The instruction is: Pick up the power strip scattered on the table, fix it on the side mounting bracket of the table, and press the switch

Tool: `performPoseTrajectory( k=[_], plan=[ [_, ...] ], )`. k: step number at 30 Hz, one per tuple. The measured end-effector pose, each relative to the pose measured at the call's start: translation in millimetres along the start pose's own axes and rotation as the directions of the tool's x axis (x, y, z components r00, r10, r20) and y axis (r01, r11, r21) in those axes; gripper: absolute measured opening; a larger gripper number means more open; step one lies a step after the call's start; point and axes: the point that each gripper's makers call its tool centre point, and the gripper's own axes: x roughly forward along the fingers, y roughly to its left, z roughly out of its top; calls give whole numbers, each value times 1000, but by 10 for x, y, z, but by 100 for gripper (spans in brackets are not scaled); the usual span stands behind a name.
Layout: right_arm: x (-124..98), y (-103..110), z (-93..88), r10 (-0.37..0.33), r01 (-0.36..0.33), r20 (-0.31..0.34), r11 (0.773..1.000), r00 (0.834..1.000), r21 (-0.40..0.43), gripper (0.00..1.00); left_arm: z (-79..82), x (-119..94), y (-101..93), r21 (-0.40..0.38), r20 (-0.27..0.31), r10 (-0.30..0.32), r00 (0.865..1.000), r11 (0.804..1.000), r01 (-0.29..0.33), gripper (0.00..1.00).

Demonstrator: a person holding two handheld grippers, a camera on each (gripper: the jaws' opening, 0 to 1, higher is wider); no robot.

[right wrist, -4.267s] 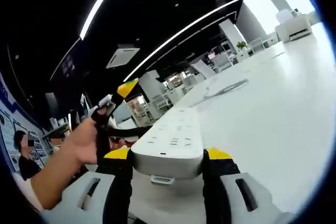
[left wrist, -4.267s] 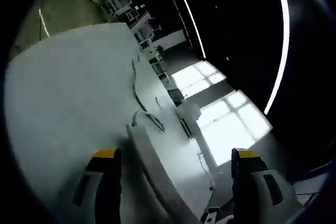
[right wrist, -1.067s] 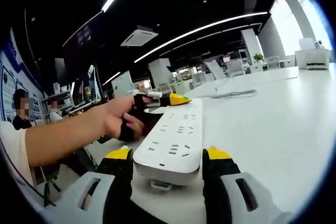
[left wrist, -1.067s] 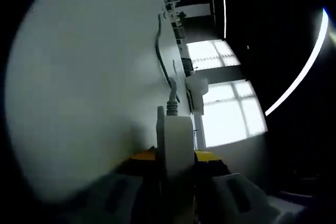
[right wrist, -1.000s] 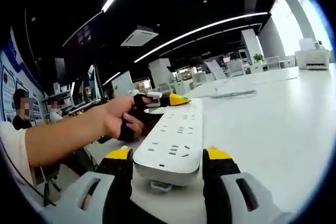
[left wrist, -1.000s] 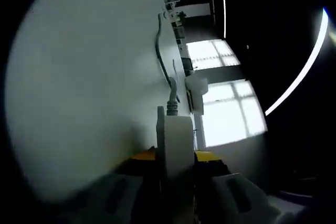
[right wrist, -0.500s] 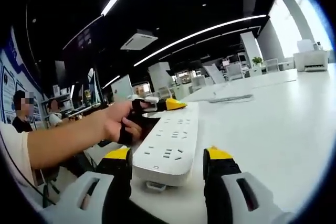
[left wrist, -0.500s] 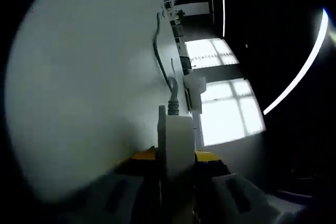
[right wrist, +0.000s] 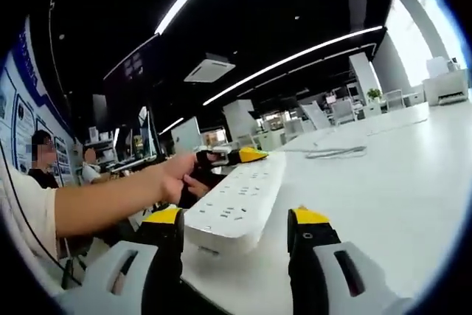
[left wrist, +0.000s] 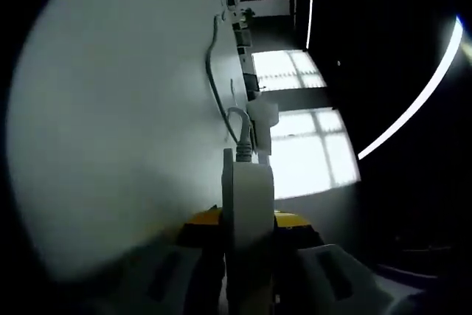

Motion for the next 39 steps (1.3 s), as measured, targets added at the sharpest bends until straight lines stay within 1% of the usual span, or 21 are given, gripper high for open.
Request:
performPoseTrajectory(
  k=[1,2,3,6,8,9,10,11,12,14,15,18,20,23,26,29,33,37,39],
  plan=[
    [-1,16,10,11,-11,-1,1000,1000,-7,52,31,-21,3,0,1,2,1000,1000,-2,26],
    [-4,23,22,19,-19,-1,1000,1000,-8,52,0,-26,-12,1,-1,2,1000,1000,-2,26],
    [-7,31,37,29,-29,-1,1000,1000,-11,52,8,-40,-18,2,-5,3,1000,1000,-3,26],
    [-15,35,89,57,-57,-7,998,998,-31,51,221,-122,-7,1,-12,-5,1000,1000,5,26],
    [-5,35,97,80,-82,-34,994,996,-74,51,359,-171,4,-2,-18,-9,1000,1000,9,26],
    [4,11,94,78,-83,-53,992,996,-98,51,391,-186,6,-3,-19,-9,1000,1000,9,26],
    [18,10,105,91,-98,-69,990,994,-105,51,461,-216,15,2,-20,-5,1000,1000,5,27],
    [25,18,126,106,-114,-74,987,992,-112,51,491,-237,18,10,-17,0,1000,1000,0,27],
    [26,20,136,114,-123,-79,985,990,-118,51,456,-245,3,16,-25,-5,1000,1000,5,27],
    [32,22,165,141,-153,-95,979,985,-133,50,494,-272,12,11,-30,-5,1000,1000,5,26],
    [35,9,178,148,-161,-102,978,984,-132,50,506,-285,4,11,-42,-12,999,1000,12,26],
    [38,-28,205,174,-190,-122,973,977,-134,50,565,-322,14,14,-44,-4,999,1000,5,27],
    [43,-77,189,169,-190,-140,970,976,-154,49,605,-345,22,14,-44,-5,999,1000,6,27],
    [52,-169,152,162,-187,-159,970,974,-157,48,635,-369,22,3,-57,-16,998,1000,17,27],
    [48,-191,124,166,-194,-173,968,971,-159,48,650,-390,3,-5,-64,-33,997,999,33,27],
    [46,-175,126,187,-216,-177,962,966,-164,48,679,-414,-1,-1,-67,-34,997,999,34,27],
    [45,-137,141,224,-247,-176,961,959,-123,48,722,-466,-49,9,-85,-54,995,998,55,27],
    [52,-140,140,220,-244,-178,961,959,-129,48,749,-534,-79,12,-99,-64,993,998,66,27],
    [62,-126,154,227,-249,-171,962,959,-116,48,742,-563,-76,16,-116,-61,991,998,63,27]
  ],
)
